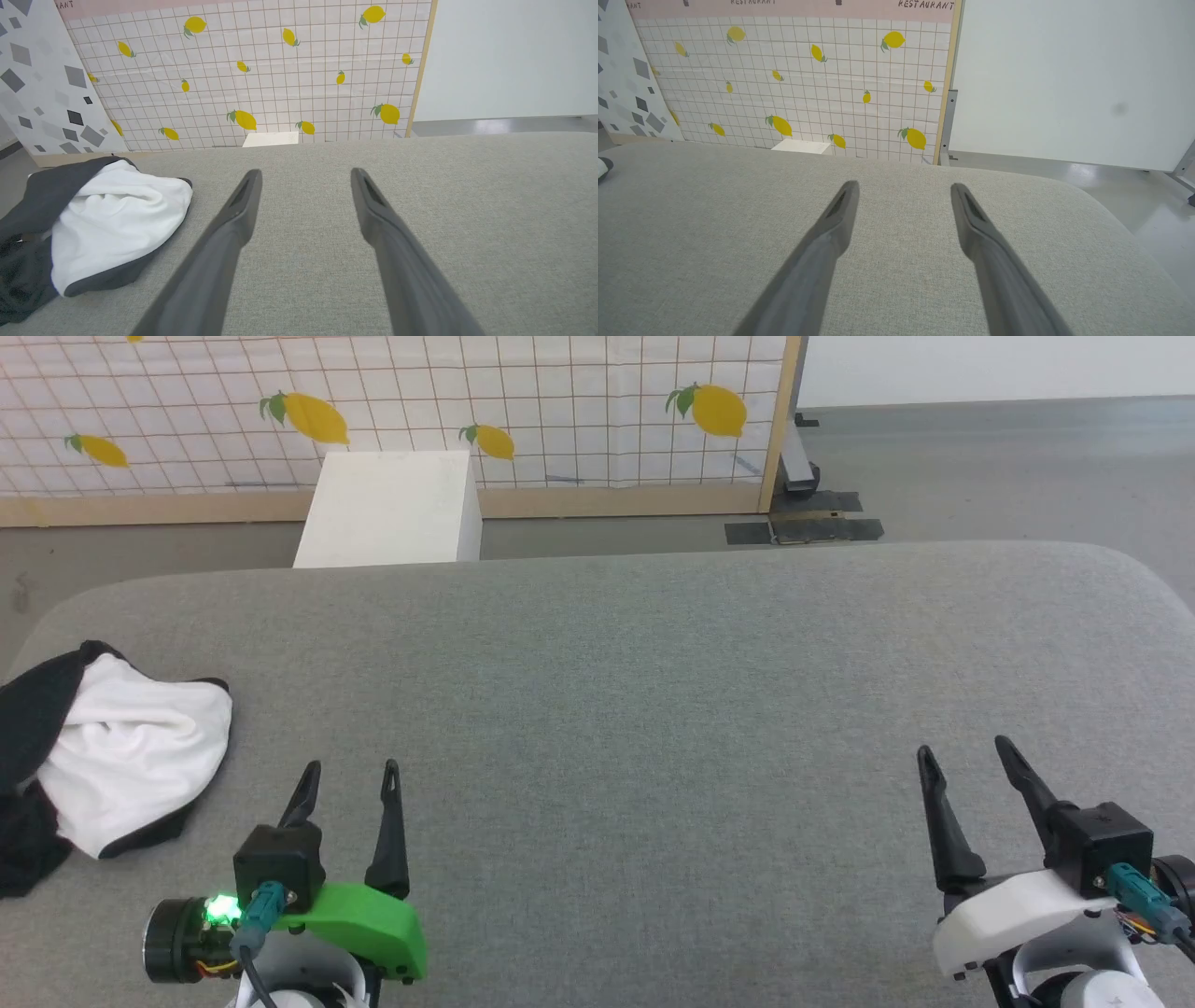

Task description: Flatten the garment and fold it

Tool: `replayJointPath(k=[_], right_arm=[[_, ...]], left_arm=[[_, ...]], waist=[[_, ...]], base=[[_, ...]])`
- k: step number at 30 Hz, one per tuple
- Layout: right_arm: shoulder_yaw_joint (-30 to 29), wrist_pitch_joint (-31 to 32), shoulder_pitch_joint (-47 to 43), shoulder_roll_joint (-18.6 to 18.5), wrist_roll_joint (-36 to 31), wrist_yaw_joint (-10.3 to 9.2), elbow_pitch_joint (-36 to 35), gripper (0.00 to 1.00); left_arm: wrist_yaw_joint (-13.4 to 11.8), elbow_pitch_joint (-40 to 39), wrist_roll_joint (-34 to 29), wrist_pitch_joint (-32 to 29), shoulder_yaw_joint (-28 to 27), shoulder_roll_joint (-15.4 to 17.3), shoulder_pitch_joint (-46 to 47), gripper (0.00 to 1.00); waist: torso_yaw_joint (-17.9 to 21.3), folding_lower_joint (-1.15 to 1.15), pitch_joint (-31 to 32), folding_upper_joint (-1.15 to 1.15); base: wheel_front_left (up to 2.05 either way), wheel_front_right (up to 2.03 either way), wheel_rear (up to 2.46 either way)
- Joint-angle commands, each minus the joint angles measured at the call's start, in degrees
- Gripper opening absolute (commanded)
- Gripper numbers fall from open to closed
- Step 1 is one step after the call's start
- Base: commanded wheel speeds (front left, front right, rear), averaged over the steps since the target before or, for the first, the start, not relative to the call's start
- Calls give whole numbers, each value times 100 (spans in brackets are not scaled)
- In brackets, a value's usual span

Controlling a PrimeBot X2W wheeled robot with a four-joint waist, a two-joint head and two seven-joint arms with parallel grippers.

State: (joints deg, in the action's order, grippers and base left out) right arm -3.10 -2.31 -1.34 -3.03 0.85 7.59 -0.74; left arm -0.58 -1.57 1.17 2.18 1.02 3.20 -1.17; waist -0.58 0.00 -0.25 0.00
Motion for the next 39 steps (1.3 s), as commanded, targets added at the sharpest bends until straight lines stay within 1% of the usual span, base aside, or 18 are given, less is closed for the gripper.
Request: replayJointPath(k=[1,10,20,39], right_arm=[[-42,-62,-75,3,40,-2,-42,100],[-125,-168,-110,4,25,-3,-108,100],[-154,-285,-150,5,-11,-3,-164,100],[122,-508,-195,7,-64,-5,-150,100]], left_arm=[[-20,-42,36,68,17,-6,-65,100],[-66,-116,82,175,48,-8,-100,100],[-113,-167,145,292,104,-11,-162,100],[-163,-298,221,517,138,-16,-306,100]], waist=[[-24,0,-4,0],[-222,0,-31,0],[-561,0,-32,0],[-1256,0,32,0]], base=[[0,0,0],[0,0,0],[0,0,0],[0,0,0]])
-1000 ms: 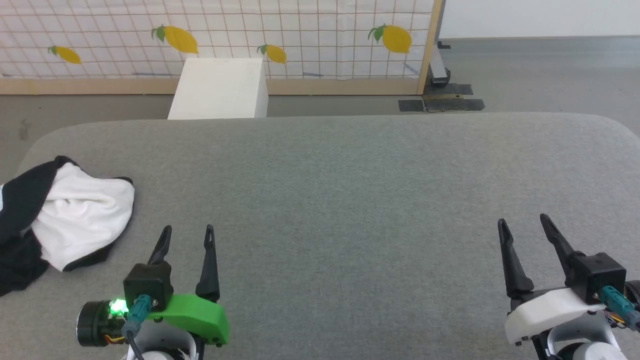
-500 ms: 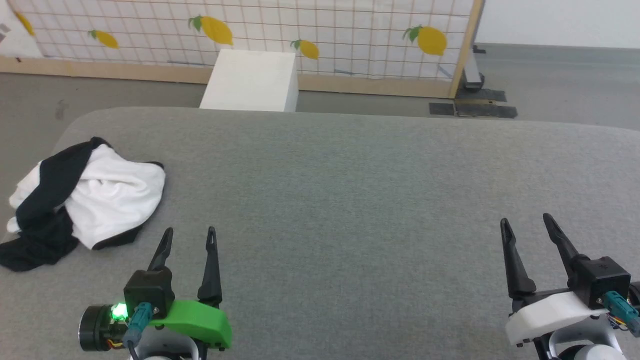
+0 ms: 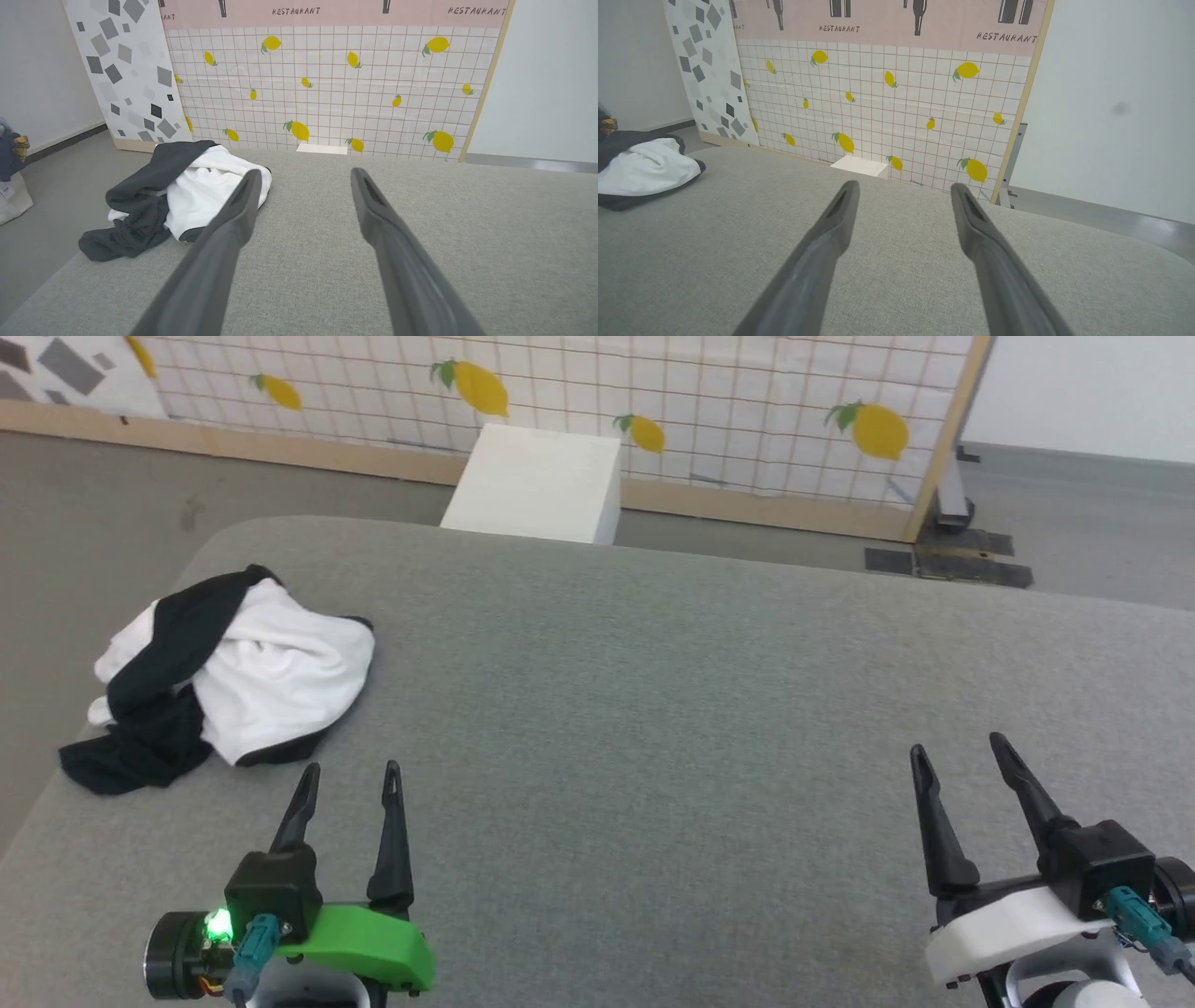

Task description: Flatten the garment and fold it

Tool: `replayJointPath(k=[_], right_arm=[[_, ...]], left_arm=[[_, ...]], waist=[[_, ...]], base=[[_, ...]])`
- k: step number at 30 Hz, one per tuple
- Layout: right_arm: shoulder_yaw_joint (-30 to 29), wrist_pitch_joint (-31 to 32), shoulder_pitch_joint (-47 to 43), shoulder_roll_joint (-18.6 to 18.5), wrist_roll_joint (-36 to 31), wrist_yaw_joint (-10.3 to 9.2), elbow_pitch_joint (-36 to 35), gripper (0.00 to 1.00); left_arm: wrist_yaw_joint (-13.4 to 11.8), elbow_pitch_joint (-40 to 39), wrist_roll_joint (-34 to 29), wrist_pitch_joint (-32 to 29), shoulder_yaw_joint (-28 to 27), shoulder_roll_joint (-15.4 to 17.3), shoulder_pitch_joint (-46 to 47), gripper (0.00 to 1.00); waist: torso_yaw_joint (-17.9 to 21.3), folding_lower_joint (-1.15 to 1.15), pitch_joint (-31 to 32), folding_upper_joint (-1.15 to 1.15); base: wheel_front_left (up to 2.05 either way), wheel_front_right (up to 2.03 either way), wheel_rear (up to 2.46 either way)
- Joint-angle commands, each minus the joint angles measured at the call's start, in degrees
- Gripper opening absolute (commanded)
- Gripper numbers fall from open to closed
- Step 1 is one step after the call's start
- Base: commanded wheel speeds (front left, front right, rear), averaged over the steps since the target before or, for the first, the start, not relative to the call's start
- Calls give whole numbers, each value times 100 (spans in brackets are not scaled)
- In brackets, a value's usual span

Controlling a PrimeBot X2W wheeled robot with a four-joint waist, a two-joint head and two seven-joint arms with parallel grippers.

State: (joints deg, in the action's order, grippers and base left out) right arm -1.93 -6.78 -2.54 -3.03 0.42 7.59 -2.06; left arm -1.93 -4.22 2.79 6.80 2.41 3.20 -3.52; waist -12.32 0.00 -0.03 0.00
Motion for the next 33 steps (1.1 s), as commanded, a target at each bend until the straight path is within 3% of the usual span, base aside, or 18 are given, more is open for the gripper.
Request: replayJointPath(k=[1,33], right_arm=[[21,-71,-78,7,-31,-5,-17,100],[320,-449,-80,11,-41,-7,-13,100]], left_arm=[[-36,-35,67,66,-2,-16,-79,100],[-125,-62,217,446,29,-24,-377,100]], waist=[[-119,0,12,0],[-1347,0,72,0]], base=[[0,0,0],[0,0,0]])
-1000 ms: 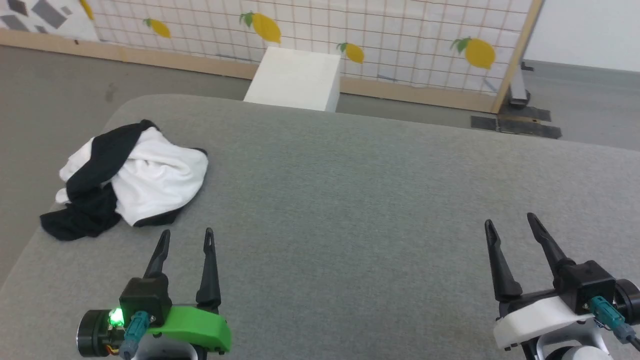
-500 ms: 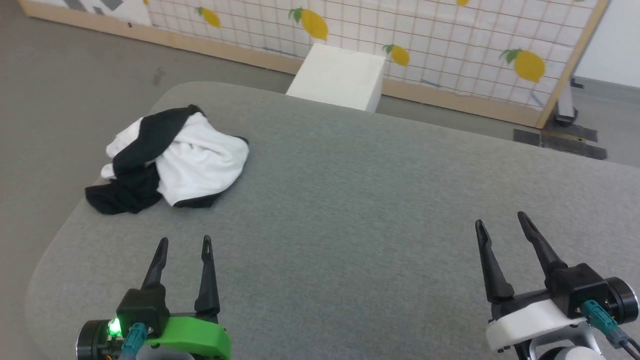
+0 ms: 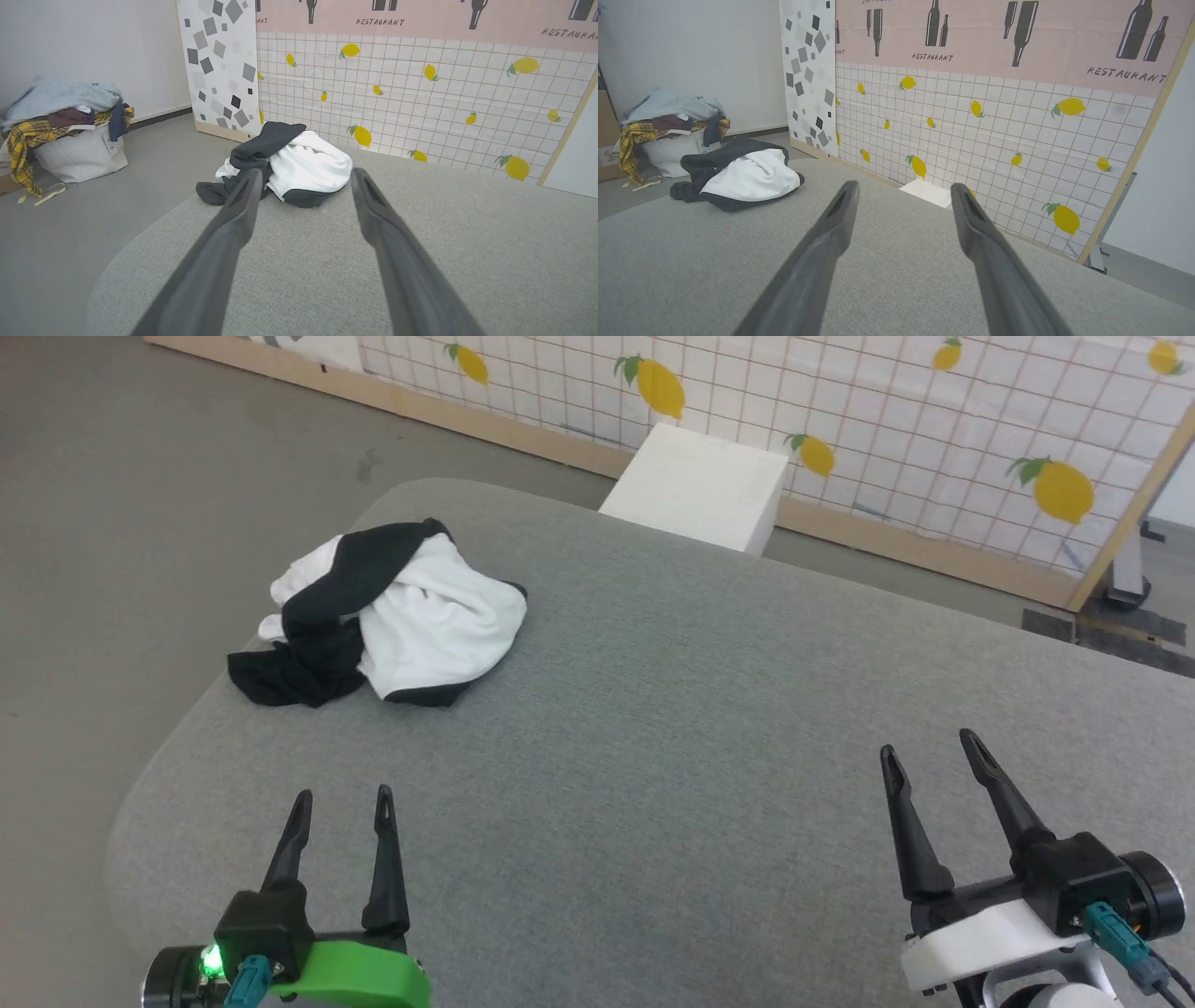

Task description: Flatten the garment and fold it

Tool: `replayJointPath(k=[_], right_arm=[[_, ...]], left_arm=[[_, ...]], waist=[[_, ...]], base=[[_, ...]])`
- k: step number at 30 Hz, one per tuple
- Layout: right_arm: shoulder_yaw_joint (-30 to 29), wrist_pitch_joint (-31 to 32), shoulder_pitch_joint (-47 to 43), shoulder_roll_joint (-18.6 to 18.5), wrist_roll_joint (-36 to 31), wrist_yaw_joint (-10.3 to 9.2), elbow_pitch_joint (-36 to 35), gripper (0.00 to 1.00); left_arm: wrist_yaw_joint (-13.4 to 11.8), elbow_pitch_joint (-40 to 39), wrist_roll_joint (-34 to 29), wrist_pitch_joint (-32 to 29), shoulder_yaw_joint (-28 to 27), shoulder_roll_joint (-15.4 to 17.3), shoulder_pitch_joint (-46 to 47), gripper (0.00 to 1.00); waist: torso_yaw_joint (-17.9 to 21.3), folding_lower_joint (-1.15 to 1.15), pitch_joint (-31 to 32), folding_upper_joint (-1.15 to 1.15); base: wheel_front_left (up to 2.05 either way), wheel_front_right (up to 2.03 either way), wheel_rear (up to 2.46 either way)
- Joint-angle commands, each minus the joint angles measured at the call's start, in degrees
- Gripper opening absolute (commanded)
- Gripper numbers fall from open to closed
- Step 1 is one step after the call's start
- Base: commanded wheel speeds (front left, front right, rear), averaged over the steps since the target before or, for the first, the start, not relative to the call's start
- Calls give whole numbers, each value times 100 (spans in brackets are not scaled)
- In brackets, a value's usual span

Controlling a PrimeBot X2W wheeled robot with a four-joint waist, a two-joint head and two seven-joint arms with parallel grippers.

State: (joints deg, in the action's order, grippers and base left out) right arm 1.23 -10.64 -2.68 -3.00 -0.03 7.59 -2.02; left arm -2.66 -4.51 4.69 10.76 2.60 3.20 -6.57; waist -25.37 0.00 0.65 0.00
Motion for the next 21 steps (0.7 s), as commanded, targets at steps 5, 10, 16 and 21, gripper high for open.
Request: replayJointPath(k=[5,10,16,21], right_arm=[[21,-120,-79,10,3,-8,-10,100],[28,-180,-95,10,5,-8,25,100],[23,-250,-126,11,9,-9,40,100],[3,-307,-153,12,-2,-9,28,100]], left_arm=[[-49,-50,46,106,19,-26,-93,100],[-51,-43,72,166,40,-27,-123,100],[-61,-47,99,237,70,-29,-160,100],[-59,-57,125,294,92,-30,-193,100]], waist=[[-157,0,14,0],[-283,0,36,0],[-442,0,71,0],[-579,0,75,0]], base=[[0,0,0],[0,0,0],[0,0,0],[0,0,0]])
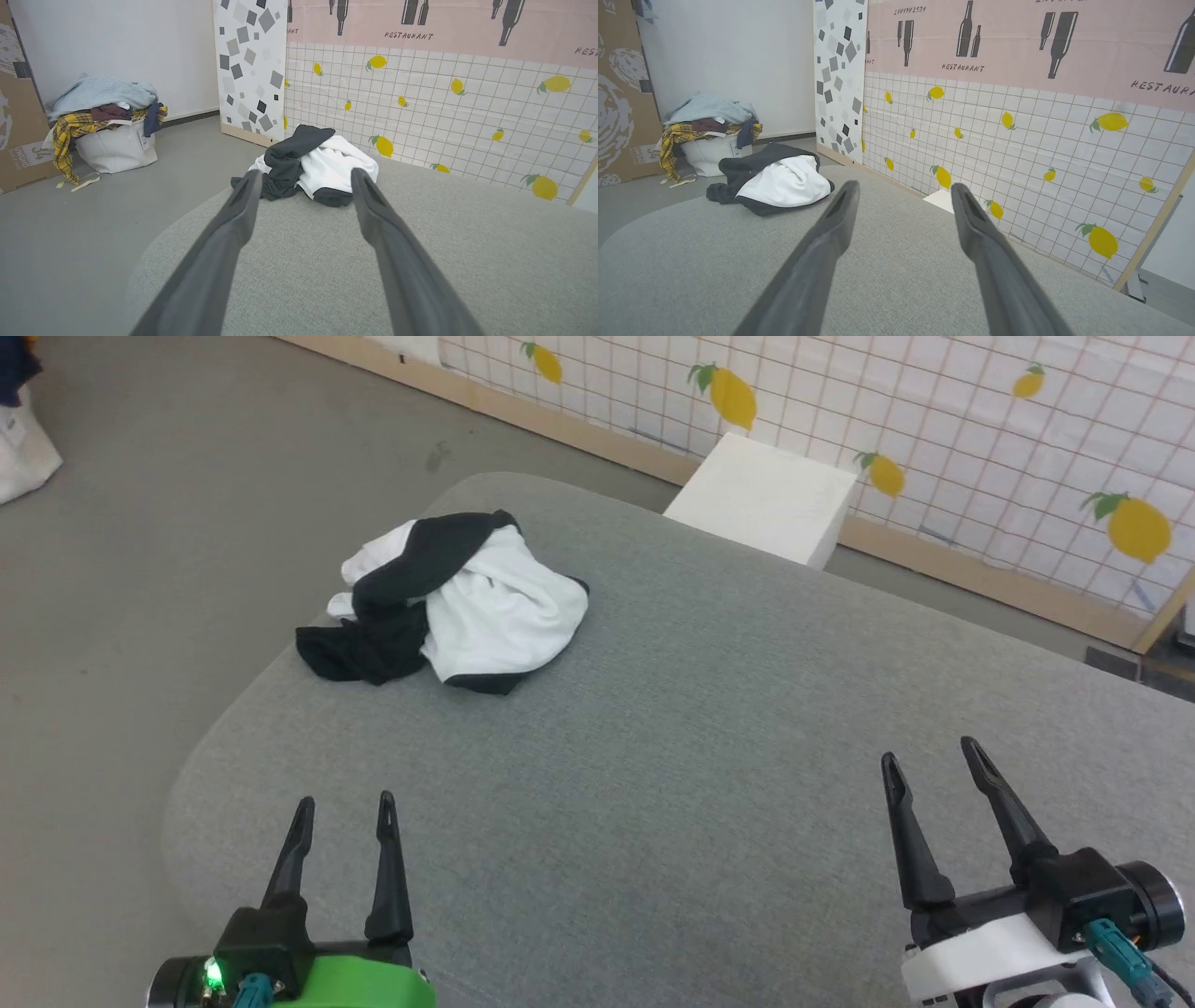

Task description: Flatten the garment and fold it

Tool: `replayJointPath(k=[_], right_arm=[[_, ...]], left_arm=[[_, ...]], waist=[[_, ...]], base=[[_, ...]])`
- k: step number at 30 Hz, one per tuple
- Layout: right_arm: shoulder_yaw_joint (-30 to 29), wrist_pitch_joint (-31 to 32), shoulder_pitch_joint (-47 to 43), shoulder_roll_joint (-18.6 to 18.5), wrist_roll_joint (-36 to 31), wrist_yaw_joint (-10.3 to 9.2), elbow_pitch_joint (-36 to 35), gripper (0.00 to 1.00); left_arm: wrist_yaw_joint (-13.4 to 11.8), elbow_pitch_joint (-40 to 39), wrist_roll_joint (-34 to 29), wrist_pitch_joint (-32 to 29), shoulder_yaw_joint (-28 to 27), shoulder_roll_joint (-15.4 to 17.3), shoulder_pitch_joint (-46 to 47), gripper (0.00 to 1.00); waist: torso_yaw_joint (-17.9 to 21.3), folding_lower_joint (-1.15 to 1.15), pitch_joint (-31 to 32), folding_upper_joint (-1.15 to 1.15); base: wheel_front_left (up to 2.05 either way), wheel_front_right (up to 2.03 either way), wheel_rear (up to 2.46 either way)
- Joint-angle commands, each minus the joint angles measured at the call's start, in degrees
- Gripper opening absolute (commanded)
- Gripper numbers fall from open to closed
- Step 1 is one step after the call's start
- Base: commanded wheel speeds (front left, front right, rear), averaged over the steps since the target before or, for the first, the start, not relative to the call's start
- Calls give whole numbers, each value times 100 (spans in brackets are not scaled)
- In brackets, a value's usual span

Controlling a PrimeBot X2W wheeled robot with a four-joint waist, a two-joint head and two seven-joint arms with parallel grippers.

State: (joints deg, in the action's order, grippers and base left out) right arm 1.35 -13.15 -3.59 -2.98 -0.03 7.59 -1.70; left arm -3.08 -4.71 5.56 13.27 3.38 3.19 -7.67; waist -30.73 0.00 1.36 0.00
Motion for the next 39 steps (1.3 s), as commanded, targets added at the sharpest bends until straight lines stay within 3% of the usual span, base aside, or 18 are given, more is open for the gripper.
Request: replayJointPath(k=[1,11,25,31,34,39], right_arm=[[-11,-69,-69,9,-4,-9,-6,100],[3,-185,-108,11,16,-10,15,100],[-49,-185,-121,11,23,-10,-28,100],[-158,-185,-57,11,-121,-10,-185,100],[-209,-185,39,11,-291,-10,-303,100],[-197,-127,256,11,-573,-10,-555,100]], left_arm=[[-19,-40,35,57,15,-29,-94,100],[-35,-118,44,173,19,-32,-179,100],[147,-420,314,173,-86,-32,92,100],[519,-618,408,57,-86,248,1127,100],[686,-574,403,-309,-60,517,1959,100],[729,-79,742,-945,-297,694,3266,100]], waist=[[-73,0,7,0],[-315,0,57,0],[-249,0,1,0],[-235,0,-350,0],[-209,0,-672,0],[-63,0,-1277,0]], base=[[0,0,0],[0,0,0],[0,0,0],[0,0,0],[0,0,0],[0,0,0]])
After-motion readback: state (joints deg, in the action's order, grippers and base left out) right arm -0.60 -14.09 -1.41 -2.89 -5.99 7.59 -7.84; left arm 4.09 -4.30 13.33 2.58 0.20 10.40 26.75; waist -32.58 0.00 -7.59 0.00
